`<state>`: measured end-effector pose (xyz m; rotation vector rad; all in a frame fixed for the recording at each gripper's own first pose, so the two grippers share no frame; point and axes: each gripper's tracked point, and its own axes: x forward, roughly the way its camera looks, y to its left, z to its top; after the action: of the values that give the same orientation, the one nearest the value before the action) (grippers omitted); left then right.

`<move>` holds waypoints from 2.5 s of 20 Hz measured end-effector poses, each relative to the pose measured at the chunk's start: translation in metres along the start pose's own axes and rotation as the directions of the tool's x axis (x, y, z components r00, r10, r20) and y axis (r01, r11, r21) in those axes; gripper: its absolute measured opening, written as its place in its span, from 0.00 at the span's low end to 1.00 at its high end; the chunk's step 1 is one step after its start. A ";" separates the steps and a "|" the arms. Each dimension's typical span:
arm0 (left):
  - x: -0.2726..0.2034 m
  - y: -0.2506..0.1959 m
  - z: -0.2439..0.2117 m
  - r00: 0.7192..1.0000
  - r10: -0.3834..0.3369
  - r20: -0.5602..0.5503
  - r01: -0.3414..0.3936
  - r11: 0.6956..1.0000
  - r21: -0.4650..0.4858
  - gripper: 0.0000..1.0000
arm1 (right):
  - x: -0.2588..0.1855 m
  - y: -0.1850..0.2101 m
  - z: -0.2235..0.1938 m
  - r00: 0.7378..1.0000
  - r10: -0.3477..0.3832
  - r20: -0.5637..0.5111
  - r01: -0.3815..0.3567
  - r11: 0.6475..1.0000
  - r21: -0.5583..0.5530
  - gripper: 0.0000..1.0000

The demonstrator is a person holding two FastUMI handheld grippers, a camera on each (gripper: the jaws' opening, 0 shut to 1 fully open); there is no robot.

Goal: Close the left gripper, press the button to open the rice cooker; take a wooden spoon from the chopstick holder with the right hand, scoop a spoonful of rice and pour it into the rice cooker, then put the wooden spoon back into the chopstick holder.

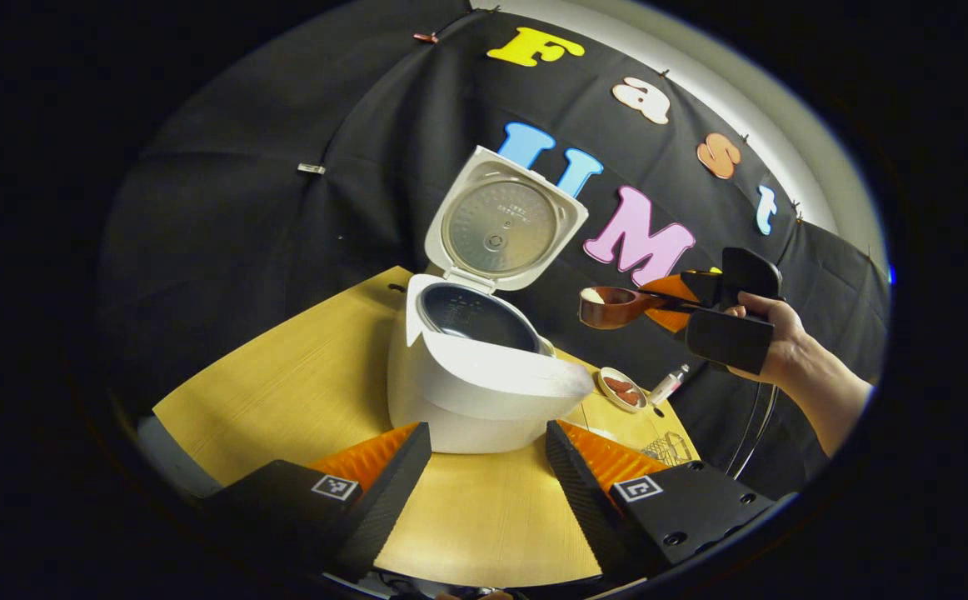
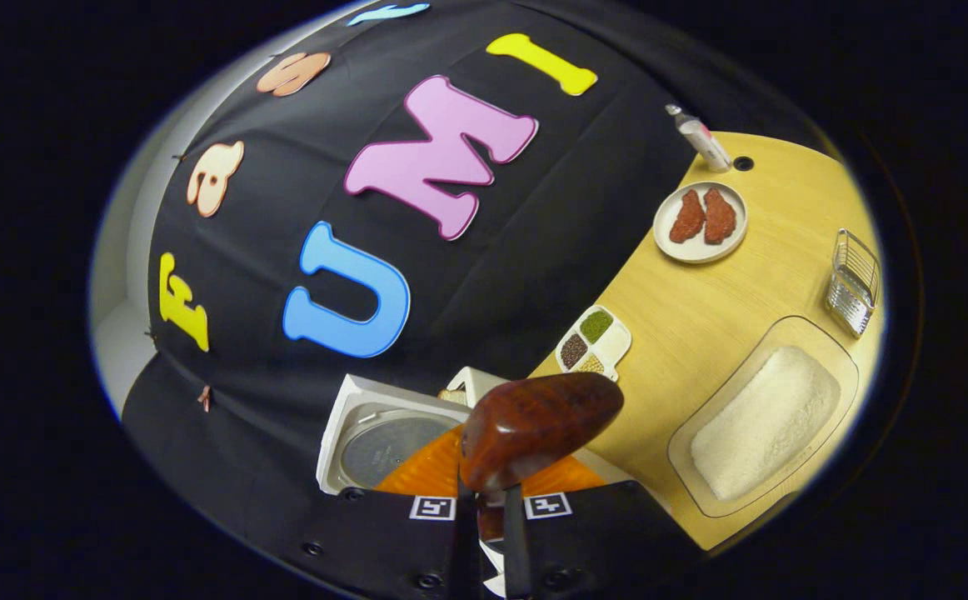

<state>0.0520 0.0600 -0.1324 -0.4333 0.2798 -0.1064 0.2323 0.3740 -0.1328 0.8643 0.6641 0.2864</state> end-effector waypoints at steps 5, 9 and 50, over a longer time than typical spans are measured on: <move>-0.019 0.019 0.020 0.999 0.038 0.024 -0.037 0.998 -0.049 0.95 | 0.035 0.035 -0.043 0.999 0.037 -0.010 -0.039 0.976 -0.216 0.15; -0.027 0.027 0.031 0.998 0.047 0.033 -0.045 0.998 -0.053 0.96 | 0.056 0.043 -0.073 0.998 0.047 -0.032 -0.056 0.899 -0.434 0.15; -0.021 -0.039 -0.029 0.990 -0.086 -0.108 0.093 0.994 0.059 0.96 | -0.070 0.058 0.045 0.976 0.204 0.081 -0.060 0.605 -0.794 0.15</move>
<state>0.0218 0.0162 -0.1358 -0.3769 0.3602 -0.2261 0.2095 0.3486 -0.0373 0.0591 0.2479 0.5861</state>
